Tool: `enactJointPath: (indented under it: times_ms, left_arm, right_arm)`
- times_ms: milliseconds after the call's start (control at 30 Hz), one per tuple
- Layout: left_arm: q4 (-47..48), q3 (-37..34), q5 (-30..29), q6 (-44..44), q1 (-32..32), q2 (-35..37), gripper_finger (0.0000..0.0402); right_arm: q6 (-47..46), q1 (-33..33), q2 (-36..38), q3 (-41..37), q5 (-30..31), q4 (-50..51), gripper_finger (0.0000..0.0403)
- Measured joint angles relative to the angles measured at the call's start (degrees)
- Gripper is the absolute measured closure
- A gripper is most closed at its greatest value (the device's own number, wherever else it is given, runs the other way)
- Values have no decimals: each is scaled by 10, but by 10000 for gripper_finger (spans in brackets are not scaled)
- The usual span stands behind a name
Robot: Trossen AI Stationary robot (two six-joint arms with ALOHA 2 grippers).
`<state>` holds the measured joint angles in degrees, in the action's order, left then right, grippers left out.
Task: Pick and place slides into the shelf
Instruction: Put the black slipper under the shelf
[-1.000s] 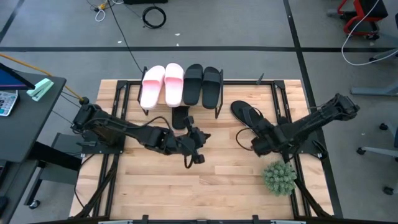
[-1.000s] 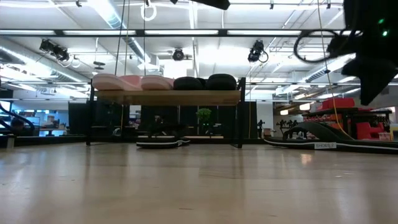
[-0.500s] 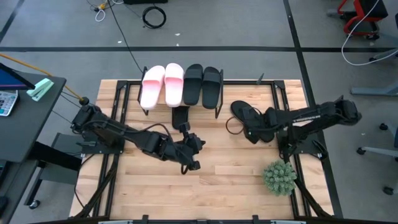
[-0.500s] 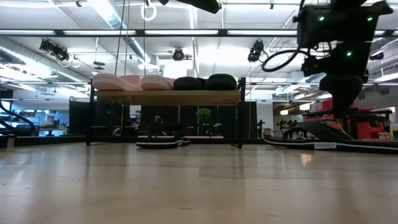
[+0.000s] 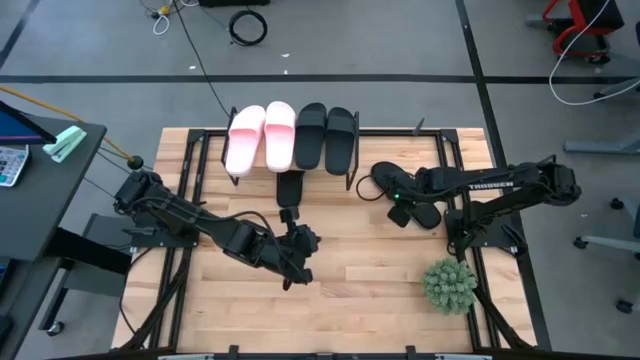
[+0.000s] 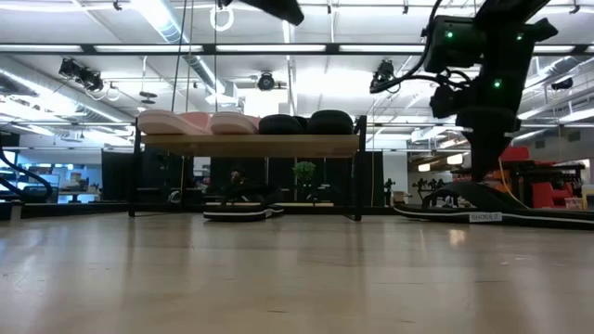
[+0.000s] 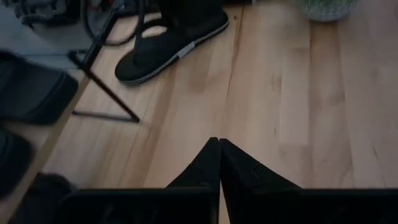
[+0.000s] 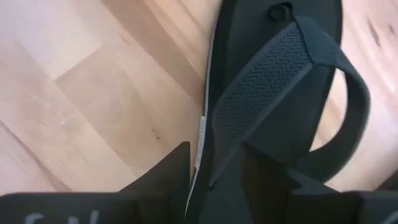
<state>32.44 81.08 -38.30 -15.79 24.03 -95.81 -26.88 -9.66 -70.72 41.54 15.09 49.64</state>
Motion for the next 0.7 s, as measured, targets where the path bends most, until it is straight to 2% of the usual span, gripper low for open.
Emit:
enactJointPath:
  times_ms: [333,600,700]
  left_arm:
    - [36,0,0,-105,5,0,364]
    - [10,0,0,-106,32,0,382]
    - [-8,0,0,-91,40,0,388]
  right_arm:
    - [12,-58,-1,-1,10,-5,264]
    - [29,-76,-2,-1,-36,-86,265]
    - [19,-76,-2,-1,-22,-78,265]
